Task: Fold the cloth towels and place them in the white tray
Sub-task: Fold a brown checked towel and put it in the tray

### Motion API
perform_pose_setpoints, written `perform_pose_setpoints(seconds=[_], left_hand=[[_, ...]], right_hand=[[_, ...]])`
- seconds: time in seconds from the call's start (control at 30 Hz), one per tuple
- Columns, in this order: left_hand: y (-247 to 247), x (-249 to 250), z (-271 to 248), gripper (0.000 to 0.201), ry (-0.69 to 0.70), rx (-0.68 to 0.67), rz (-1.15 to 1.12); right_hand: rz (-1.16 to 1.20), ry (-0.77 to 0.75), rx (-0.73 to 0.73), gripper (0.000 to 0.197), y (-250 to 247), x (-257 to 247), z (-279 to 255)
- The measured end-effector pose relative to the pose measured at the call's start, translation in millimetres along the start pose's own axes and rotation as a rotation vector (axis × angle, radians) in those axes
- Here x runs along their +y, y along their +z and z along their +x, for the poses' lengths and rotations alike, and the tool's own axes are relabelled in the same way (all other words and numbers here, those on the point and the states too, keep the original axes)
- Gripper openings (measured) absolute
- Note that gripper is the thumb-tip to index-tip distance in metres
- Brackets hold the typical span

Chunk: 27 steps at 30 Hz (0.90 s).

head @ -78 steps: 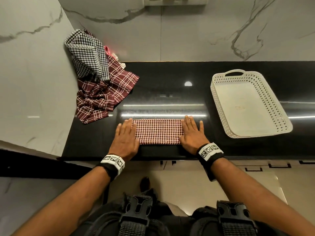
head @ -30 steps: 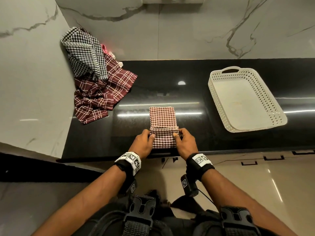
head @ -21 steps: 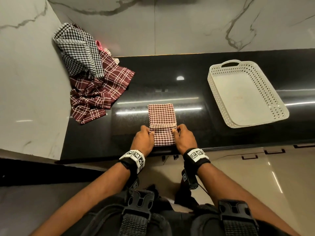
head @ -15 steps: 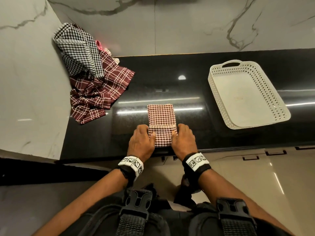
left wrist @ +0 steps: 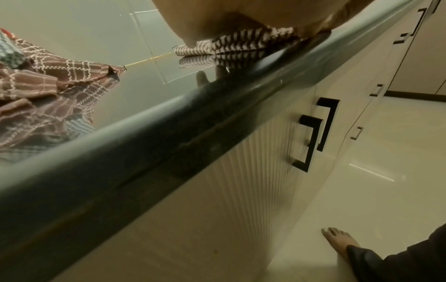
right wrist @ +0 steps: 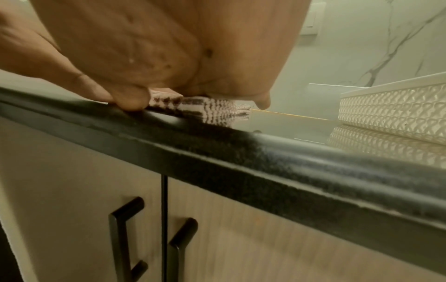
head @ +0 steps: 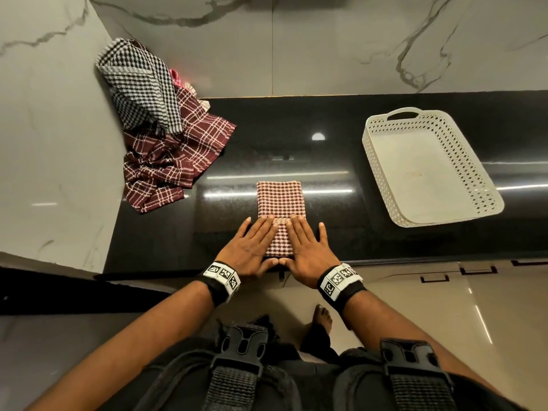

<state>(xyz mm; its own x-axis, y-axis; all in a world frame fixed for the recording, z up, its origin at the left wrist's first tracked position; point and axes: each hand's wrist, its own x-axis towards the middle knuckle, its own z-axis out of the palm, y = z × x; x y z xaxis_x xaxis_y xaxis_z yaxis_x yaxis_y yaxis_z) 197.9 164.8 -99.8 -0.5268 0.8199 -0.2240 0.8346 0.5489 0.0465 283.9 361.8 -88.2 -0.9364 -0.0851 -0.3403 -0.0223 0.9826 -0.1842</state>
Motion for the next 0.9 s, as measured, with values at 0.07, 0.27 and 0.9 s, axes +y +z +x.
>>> perform_pose_setpoints(seconds=[0.07,0.27,0.9], left_hand=[[2.8,0.5,-5.5,0.094,0.020,0.009,-0.002],[17.8,5.3,-36.6,0.083,0.133,0.221,-0.193],[-33.0,8.2,15.6,0.037,-0.608,0.290,-0.828]], right_hand=[[-0.005,-0.016,-0.010,0.100,0.0,-0.8,-4.6],[0.021,-0.089,0.080,0.091,12.7,2.1,-35.7],[0.848,0.359,0.413,0.035,-22.0,-1.5,25.8]])
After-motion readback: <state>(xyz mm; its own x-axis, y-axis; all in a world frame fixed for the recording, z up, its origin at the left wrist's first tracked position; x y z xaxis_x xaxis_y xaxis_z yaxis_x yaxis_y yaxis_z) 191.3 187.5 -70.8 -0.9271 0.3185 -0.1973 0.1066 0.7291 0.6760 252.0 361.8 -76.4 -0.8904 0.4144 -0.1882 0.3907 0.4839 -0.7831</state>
